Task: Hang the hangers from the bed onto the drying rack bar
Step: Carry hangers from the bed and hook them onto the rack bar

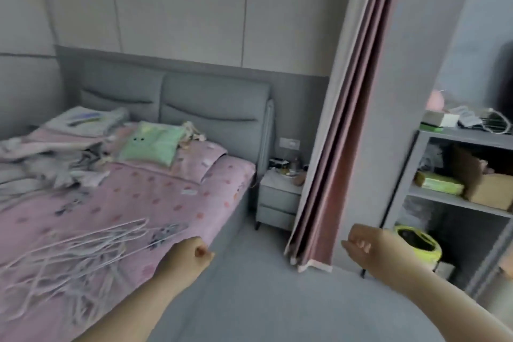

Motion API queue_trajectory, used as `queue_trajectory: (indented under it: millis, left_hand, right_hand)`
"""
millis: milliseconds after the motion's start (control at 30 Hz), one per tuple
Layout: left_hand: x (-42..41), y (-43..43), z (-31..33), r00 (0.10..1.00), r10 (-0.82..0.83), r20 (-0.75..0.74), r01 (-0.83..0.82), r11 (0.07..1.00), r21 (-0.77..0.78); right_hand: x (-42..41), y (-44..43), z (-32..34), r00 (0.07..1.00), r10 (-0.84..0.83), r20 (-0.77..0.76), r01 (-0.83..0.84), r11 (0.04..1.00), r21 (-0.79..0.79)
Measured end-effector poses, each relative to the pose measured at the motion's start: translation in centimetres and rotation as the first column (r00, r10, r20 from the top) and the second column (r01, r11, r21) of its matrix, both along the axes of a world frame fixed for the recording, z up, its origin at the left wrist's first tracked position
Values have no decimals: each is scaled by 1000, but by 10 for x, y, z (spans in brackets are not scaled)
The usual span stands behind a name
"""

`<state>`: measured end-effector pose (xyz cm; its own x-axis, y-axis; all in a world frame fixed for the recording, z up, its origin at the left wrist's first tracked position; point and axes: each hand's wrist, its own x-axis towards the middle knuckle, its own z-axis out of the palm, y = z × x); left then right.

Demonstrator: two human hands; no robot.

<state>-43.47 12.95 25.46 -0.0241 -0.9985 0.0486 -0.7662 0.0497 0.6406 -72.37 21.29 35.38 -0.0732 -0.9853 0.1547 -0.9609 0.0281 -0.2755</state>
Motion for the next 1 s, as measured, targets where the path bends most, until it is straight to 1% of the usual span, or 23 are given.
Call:
queue_trajectory:
  millis: [33,100,200,333,433,500,600,667,767,833,900,1000]
  left_hand:
    - [27,0,-11,999,46,15,-46,998,36]
    - [80,5,-36,988,154,8,-154,982,110]
    - [131,19,-65,961,276,-25,-266,946,185]
    - [211,29,-111,889,458,-16,-437,857,274]
    - [259,23,-144,842,539,27,-513,784,348]
    - [286,12,-166,823,564,67,-544,750,375]
    - [324,-9,-190,795,595,117,-583,697,418]
    - [346,-25,-199,787,599,147,-596,676,433]
    - [378,-51,-216,764,618,186,-633,661,403]
    - [397,-65,-231,747,625,225,-656,639,401]
    - [414,-77,-249,748,606,270,-659,631,410]
    - [436,-97,-278,774,503,383,-632,648,425]
  right_hand:
    - [22,-14,-11,998,40,41,-41,999,24]
    - [72,-44,-37,987,146,69,-153,982,108]
    - [123,-74,-71,968,228,106,-247,943,222]
    - [207,-128,-126,926,362,111,-377,858,350]
    - [271,-174,-164,879,448,163,-472,773,424]
    - [312,-208,-192,855,480,196,-513,727,456]
    - [372,-256,-234,854,468,225,-510,675,533]
    - [407,-284,-257,854,472,220,-501,630,594]
    - [456,-325,-286,834,519,188,-499,565,657]
    - [486,-350,-303,828,541,148,-484,556,676]
    - [512,-371,-319,814,569,115,-485,558,673]
    - [547,-397,-343,779,622,76,-517,570,638]
